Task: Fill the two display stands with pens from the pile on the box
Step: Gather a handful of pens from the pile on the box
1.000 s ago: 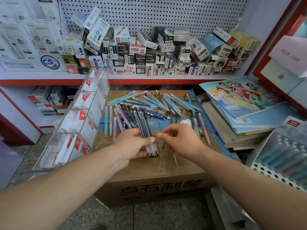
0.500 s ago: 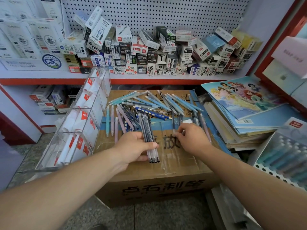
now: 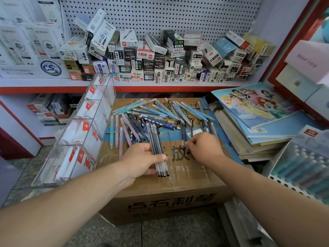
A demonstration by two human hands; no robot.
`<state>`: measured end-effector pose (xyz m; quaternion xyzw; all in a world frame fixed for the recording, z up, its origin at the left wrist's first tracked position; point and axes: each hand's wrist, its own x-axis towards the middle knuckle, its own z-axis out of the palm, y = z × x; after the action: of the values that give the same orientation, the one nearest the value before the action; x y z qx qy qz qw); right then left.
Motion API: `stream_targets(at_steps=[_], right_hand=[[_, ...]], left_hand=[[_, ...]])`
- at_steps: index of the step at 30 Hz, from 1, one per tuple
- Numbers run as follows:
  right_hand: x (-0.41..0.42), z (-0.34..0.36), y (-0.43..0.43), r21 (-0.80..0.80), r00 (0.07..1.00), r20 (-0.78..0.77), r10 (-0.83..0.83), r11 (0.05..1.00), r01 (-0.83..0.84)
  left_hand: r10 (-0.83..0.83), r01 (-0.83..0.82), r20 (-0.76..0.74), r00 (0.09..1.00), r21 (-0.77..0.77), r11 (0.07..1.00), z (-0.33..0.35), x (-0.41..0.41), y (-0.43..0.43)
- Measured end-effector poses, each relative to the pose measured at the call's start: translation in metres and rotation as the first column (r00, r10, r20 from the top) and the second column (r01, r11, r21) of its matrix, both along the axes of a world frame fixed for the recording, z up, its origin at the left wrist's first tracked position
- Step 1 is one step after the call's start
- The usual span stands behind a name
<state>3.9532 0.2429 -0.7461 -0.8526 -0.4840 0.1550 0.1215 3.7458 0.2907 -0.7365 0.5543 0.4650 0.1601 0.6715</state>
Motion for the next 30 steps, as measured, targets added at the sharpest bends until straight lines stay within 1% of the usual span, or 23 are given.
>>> stream_targets(at_steps=[3,7,11,16,22,26,30], right_hand=[[-0.001,0.004,0.0,-0.033,0.999,0.031,0.004,0.999,-0.003],[0.002,0.007,-0.002,0.008,0.993,-0.095,-0.069,0.997,0.07],[-0.001,0.011,0.001,0.036,0.976,-0.167,-0.139,0.988,0.147],[-0.003,0.002,0.011,-0.037,0.937,-0.285,-0.203,0.979,0.201],[0.001,-0.005,0.011,0.005,0.889,-0.392,-0.235,0.966,0.258],[0.004,-0.006,0.003,0.024,0.89,-0.402,-0.215,0.969,0.246],[0.005,0.002,-0.02,0.0,0.888,-0.404,-0.222,0.97,0.242]], left_hand=[[-0.005,0.005,-0.002,1.0,0.001,1.0,0.0,0.001,0.0],[-0.016,0.016,-0.007,1.0,0.004,1.0,-0.001,0.002,-0.002],[-0.024,0.024,-0.011,1.0,0.008,1.0,-0.001,0.001,-0.002],[-0.031,0.031,-0.005,1.0,0.006,1.0,-0.001,0.0,-0.001],[-0.032,0.032,0.017,0.999,-0.009,0.999,-0.002,0.0,0.001],[-0.027,0.027,0.021,0.999,-0.001,1.0,-0.002,0.001,0.0],[-0.029,0.029,0.021,0.999,0.009,1.0,0.0,0.008,-0.004]])
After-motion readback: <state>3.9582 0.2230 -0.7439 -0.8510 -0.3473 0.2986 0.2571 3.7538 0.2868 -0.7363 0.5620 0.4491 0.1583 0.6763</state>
